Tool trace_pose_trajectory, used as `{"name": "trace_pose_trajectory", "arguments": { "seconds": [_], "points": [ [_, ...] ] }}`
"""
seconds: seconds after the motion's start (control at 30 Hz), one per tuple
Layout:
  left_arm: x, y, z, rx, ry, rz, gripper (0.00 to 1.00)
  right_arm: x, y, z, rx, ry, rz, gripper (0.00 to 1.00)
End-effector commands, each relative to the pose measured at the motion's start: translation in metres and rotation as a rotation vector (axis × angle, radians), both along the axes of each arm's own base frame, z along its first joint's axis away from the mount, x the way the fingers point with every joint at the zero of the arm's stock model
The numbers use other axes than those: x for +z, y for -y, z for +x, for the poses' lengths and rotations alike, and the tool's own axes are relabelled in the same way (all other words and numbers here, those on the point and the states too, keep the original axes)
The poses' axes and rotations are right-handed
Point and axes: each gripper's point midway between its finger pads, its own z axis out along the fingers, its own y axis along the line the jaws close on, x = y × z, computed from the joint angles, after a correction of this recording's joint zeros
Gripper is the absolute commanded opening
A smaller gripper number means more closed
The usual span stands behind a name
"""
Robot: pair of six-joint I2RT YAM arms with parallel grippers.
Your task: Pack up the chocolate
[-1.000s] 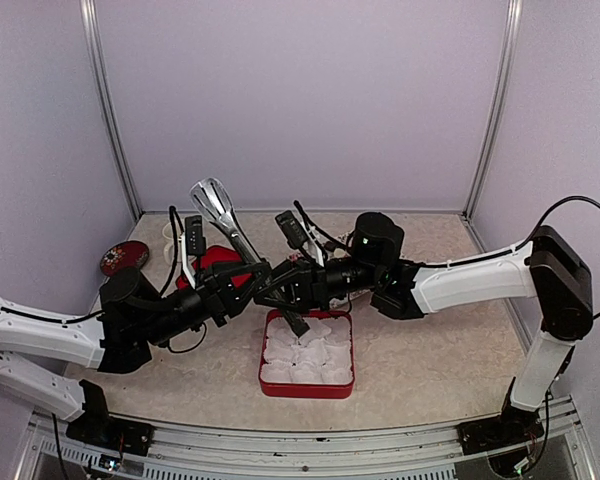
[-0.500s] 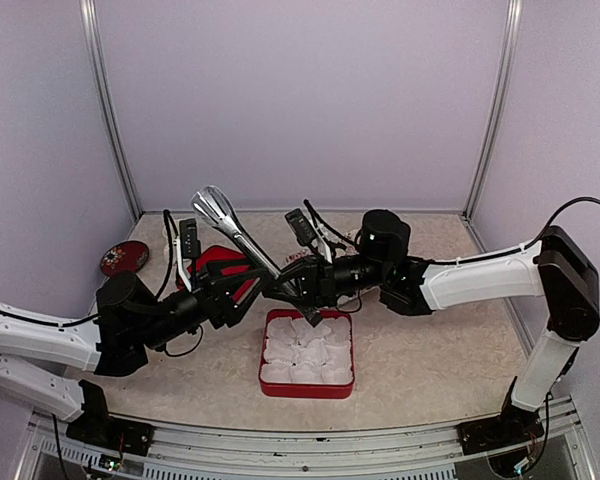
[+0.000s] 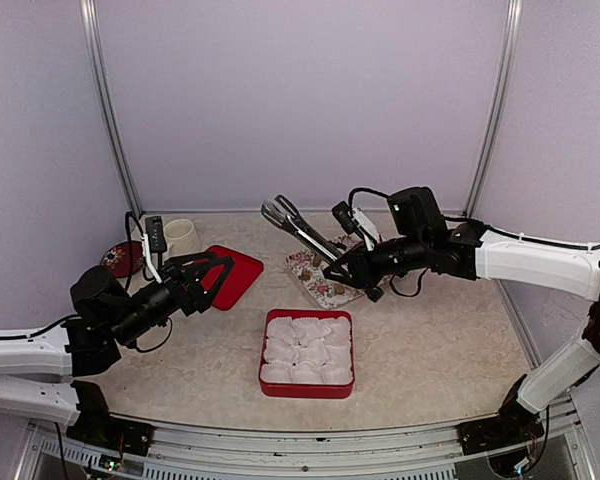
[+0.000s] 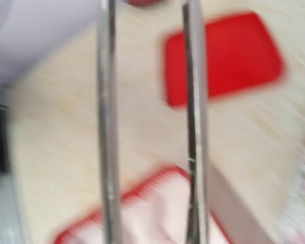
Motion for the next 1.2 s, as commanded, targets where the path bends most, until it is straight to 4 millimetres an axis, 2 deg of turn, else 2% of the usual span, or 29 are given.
{"name": "trace_pose_trajectory", "arguments": {
  "seconds": [0.0, 0.13, 0.3, 0.5, 0.8, 1.17],
  "points": [
    [-0.014, -0.018, 0.014, 0.054, -0.044, 0.034, 0.99, -0.032, 0.053, 0.017, -0.145, 0.033, -0.288, 0.32],
    [-0.016, -0.024, 0.018, 0.059, -0.046, 0.038, 0.99, -0.041, 0.077, 0.025, -0.220, 0.045, -0.397, 0.35],
    [-0.023, -0.024, 0.023, 0.060, -0.062, 0.053, 0.99, -0.052, 0.094, 0.031, -0.266, 0.037, -0.498, 0.36],
    [-0.033, -0.026, 0.029, 0.061, -0.091, 0.079, 0.99, -0.071, 0.104, 0.030, -0.270, -0.015, -0.569, 0.36],
    [-0.047, -0.039, 0.042, 0.092, -0.140, 0.105, 0.99, -0.099, 0.121, 0.036, -0.286, -0.112, -0.611, 0.36],
    [-0.054, -0.039, 0.045, 0.083, -0.150, 0.118, 0.99, -0.125, 0.134, 0.044, -0.285, -0.183, -0.658, 0.35]
  ]
}}
